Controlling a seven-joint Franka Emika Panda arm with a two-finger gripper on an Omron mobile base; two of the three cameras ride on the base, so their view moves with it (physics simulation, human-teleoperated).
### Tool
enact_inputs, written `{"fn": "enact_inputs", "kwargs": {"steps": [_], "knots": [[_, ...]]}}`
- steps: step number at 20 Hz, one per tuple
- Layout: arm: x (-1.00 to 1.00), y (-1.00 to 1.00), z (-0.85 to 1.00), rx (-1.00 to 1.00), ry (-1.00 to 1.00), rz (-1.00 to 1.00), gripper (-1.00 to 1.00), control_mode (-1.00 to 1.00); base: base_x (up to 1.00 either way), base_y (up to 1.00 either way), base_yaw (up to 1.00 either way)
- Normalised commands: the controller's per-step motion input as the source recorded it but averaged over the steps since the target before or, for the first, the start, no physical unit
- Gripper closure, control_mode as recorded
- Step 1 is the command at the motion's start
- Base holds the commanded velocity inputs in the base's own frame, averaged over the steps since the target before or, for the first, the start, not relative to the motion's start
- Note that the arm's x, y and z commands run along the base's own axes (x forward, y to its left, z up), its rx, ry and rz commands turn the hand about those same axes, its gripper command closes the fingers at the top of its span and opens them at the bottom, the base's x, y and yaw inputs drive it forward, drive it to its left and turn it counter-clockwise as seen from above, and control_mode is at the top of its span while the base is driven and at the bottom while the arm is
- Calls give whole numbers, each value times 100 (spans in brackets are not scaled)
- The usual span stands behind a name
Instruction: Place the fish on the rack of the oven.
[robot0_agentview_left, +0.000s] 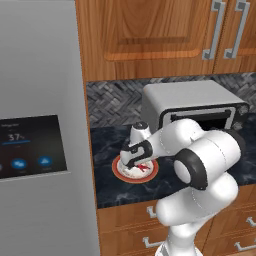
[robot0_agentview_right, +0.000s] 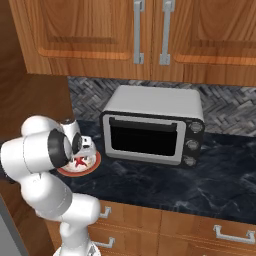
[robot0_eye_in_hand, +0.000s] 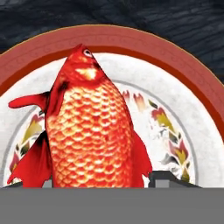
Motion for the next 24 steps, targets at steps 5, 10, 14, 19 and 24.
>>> {"fn": "enact_inputs", "kwargs": {"steps": [5, 10, 14, 19, 24], "knots": [[-32, -6, 43, 4, 0, -13, 100, -100, 0, 0, 0], [-41, -6, 77, 0, 0, -18, 100, -100, 0, 0, 0], [-48, -39, 55, 0, 3, -22, 100, -100, 0, 0, 0], [-36, -72, 54, 0, 8, -31, 100, -100, 0, 0, 0], [-39, -59, 46, 0, 3, -30, 100, -100, 0, 0, 0]]}}
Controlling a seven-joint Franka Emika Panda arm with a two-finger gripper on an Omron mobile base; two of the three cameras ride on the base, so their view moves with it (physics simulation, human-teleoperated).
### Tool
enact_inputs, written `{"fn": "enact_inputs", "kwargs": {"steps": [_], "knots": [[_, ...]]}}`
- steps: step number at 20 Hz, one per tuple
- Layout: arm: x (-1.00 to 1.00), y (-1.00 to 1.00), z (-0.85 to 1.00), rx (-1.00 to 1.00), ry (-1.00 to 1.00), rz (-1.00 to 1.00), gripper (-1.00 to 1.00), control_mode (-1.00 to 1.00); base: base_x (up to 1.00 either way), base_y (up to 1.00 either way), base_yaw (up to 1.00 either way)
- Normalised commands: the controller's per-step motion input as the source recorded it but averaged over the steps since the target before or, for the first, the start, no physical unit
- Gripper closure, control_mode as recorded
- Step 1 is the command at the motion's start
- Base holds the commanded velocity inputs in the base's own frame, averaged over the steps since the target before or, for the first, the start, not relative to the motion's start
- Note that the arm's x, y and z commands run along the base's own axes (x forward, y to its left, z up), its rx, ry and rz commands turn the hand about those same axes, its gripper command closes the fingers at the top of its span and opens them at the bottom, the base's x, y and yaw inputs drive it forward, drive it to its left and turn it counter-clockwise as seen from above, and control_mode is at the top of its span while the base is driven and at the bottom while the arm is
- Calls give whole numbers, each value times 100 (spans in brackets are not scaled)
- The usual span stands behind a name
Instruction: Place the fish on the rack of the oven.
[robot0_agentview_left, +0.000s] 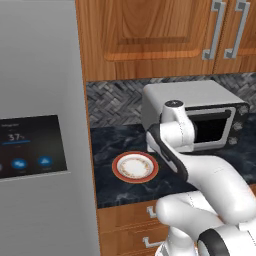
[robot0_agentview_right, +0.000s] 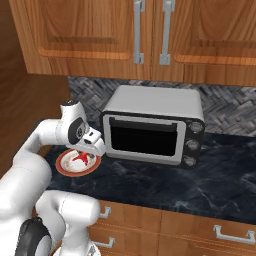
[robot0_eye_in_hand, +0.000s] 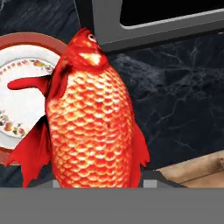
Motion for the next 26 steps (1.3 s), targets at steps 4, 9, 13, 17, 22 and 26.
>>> {"fn": "enact_inputs", "kwargs": {"steps": [4, 9, 13, 17, 22, 26], "knots": [[-30, -26, 37, 0, 16, -10, 100, -100, 0, 0, 0], [-59, -7, 10, 0, -3, 6, 100, -100, 0, 0, 0], [-58, -3, 18, 0, -17, 7, 100, -100, 0, 0, 0], [-58, -2, 6, -1, -36, 5, 100, -100, 0, 0, 0], [-15, -2, 3, 0, -10, 0, 100, -100, 0, 0, 0], [0, 0, 0, 0, 0, 0, 100, -100, 0, 0, 0]]}}
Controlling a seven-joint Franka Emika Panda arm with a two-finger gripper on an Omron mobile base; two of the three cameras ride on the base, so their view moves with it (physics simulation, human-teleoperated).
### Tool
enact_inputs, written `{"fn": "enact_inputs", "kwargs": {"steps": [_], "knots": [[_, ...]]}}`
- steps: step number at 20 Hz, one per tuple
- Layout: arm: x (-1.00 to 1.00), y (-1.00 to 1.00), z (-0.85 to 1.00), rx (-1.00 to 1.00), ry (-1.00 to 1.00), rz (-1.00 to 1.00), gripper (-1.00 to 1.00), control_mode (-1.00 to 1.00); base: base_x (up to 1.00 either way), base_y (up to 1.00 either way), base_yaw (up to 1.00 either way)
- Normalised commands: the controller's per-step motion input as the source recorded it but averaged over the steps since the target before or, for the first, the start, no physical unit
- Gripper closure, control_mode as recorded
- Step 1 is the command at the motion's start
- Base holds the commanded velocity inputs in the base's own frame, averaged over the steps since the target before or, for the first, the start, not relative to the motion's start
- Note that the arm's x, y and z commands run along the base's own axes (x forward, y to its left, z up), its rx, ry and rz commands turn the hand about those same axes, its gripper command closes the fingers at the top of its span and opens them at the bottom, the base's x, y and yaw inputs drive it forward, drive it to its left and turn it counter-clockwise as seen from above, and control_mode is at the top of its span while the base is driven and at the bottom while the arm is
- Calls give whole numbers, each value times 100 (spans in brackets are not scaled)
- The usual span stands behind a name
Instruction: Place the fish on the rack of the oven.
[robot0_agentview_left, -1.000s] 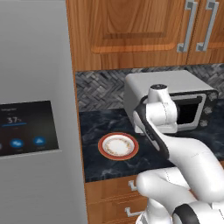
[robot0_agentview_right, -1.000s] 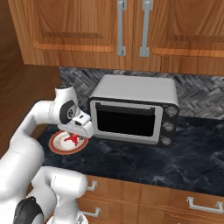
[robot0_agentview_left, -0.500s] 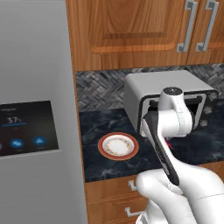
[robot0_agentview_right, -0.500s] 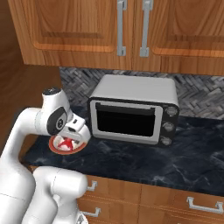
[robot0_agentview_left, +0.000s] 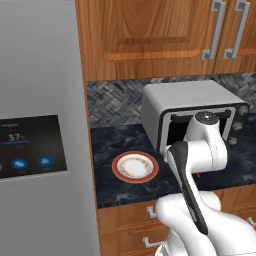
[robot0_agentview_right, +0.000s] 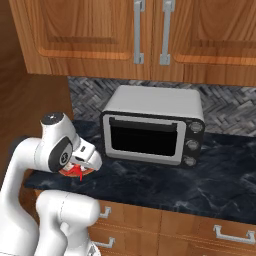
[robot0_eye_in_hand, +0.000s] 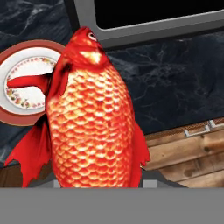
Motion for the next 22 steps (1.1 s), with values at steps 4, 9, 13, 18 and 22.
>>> {"fn": "enact_inputs", "kwargs": {"steps": [4, 9, 13, 18, 22], "knots": [[-6, 0, 0, 0, 0, 0, 100, -100, 0, 0, 0], [0, 0, 0, 0, 0, 0, 100, 100, -59, 0, 0], [0, 0, 0, 0, 0, 0, 100, 100, -71, 18, 1], [0, 0, 0, 0, 0, 0, 100, 100, -78, 73, 9], [0, 0, 0, 0, 0, 0, 100, 100, -47, 100, 15]]}}
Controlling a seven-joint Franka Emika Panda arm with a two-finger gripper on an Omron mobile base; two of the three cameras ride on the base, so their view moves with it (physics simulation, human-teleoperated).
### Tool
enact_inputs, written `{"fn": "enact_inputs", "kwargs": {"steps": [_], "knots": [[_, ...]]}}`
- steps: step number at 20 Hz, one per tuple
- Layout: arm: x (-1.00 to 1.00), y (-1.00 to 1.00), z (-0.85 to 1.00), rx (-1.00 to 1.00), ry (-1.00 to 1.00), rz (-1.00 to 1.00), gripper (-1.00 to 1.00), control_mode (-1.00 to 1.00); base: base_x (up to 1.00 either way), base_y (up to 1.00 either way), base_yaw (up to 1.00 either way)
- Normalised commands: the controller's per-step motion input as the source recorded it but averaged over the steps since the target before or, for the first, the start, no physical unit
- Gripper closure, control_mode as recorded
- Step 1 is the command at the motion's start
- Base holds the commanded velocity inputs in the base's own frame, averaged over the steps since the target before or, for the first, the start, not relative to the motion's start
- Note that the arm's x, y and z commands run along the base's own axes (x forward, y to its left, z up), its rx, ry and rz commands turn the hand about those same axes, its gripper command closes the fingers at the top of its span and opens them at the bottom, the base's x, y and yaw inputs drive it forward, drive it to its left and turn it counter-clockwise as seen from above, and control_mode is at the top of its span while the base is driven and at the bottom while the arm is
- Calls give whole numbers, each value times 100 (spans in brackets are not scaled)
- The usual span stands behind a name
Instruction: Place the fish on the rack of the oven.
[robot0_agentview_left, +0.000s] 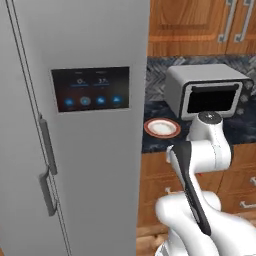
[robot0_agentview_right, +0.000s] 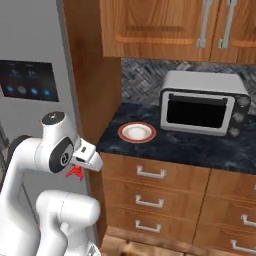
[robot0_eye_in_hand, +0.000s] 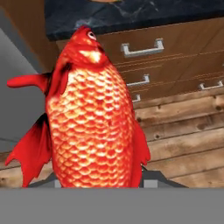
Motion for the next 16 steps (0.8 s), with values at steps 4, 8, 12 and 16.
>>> {"fn": "enact_inputs", "kwargs": {"steps": [4, 8, 12, 16], "knots": [[0, 0, 0, 0, 0, 0, 100, 100, -14, 100, 12], [0, 0, 0, 0, 0, 0, 100, 100, -1, 100, 6], [0, 0, 0, 0, 0, 0, 100, 100, 0, 100, 15], [0, 0, 0, 0, 0, 0, 100, 100, 0, 56, 52]]}}
